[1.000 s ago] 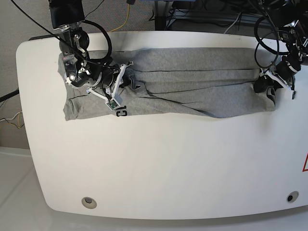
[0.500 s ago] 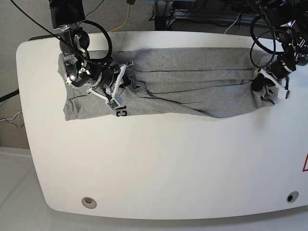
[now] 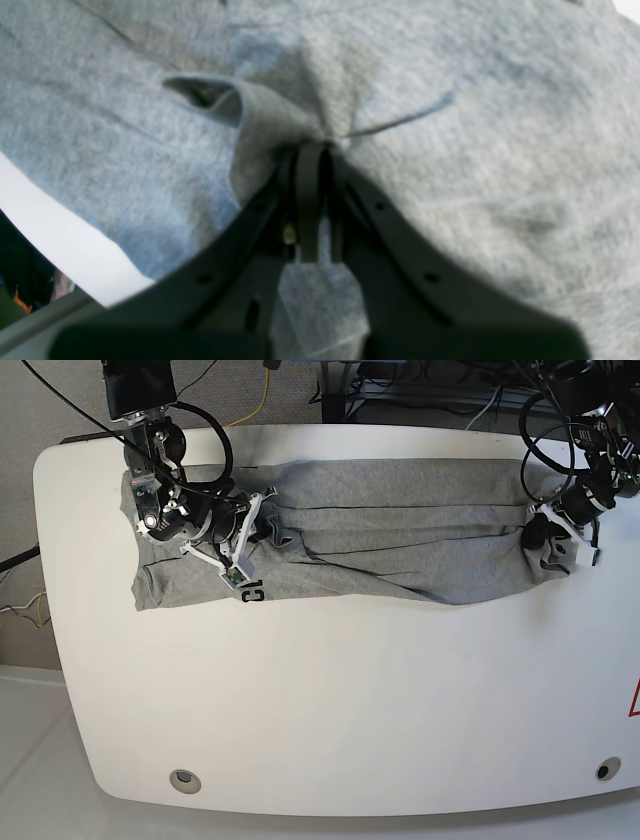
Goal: Fold the T-shirt properly
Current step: 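Lower the left gripper onto the strip end and grasp the fabric, then lift the grasped end with the left gripper and fold it toward the right gripper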
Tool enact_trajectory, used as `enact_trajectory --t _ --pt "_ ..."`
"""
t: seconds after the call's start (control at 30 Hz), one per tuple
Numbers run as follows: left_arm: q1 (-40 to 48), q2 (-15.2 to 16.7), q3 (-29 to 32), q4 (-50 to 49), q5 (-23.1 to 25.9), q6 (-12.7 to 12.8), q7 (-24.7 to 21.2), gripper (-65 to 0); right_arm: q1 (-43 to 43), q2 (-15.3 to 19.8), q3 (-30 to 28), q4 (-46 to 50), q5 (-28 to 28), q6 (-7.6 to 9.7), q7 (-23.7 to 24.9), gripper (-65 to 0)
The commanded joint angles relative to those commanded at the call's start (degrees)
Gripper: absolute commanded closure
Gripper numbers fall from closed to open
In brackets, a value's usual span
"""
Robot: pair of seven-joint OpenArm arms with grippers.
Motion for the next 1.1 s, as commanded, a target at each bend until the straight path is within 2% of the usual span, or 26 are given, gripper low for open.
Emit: enact_trajectory --t 0.13,0.27,0.57,1.1 --pt "-0.09 0.18 0.0 2.9 -1.58 0.0 1.58 -2.3 -0.09 0.0 0.0 0.0 0.0 0.0 0.0 -2.8" --pt "-0.35 0.53 0.0 7.74 -2.46 0.0 5.1 -2.3 -0.18 0.0 0.0 0.0 0.0 0.0 0.0 -2.6" --pt "-1.67 5.27 -1.41 17.05 -2.64 0.0 9.76 -2.3 -0.18 -0.09 0.0 0.0 0.0 -0.09 0.0 -2.5" --pt "-1.85 11.87 -0.88 25.58 -2.64 0.0 10.64 -2.3 -0.18 -0.09 -0.09 0.0 0.09 -0.09 0.0 -2.5"
